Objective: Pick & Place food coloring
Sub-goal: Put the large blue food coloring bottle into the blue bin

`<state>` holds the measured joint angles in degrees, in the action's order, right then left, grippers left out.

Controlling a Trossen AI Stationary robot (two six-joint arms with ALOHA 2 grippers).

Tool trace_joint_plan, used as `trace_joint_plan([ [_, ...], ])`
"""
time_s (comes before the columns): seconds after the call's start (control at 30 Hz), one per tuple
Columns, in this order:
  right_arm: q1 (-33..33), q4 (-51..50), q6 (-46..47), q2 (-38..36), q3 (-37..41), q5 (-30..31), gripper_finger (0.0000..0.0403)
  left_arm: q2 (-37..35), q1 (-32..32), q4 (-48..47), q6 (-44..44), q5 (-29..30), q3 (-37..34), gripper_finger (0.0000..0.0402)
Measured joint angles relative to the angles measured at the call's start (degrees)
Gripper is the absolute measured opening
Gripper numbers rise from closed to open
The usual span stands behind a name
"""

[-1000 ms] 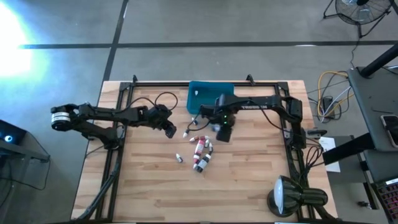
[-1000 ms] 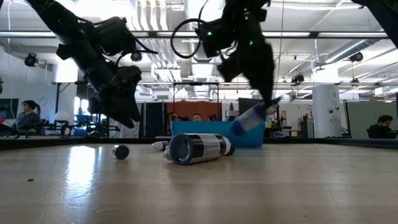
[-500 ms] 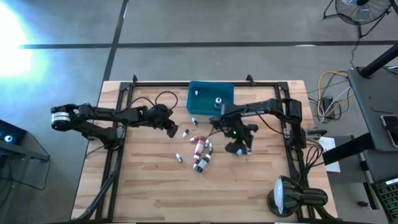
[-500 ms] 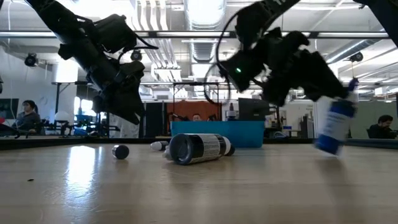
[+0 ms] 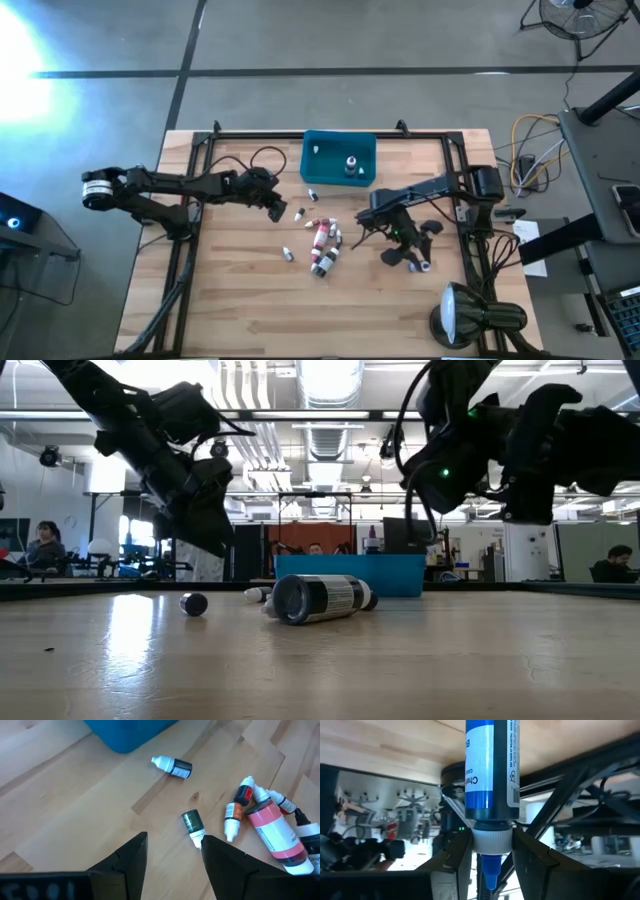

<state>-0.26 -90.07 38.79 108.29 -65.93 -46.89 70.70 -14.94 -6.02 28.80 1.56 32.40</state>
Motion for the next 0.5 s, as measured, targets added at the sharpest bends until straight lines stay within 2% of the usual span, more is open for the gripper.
trace_joint_plan([
  [0.5,0.01,1.48,1.33,0.79,5.03,-1.27,0.0112,-0.02,-0.04,1.92,-1.46,-0.52,0.02,0.0163],
])
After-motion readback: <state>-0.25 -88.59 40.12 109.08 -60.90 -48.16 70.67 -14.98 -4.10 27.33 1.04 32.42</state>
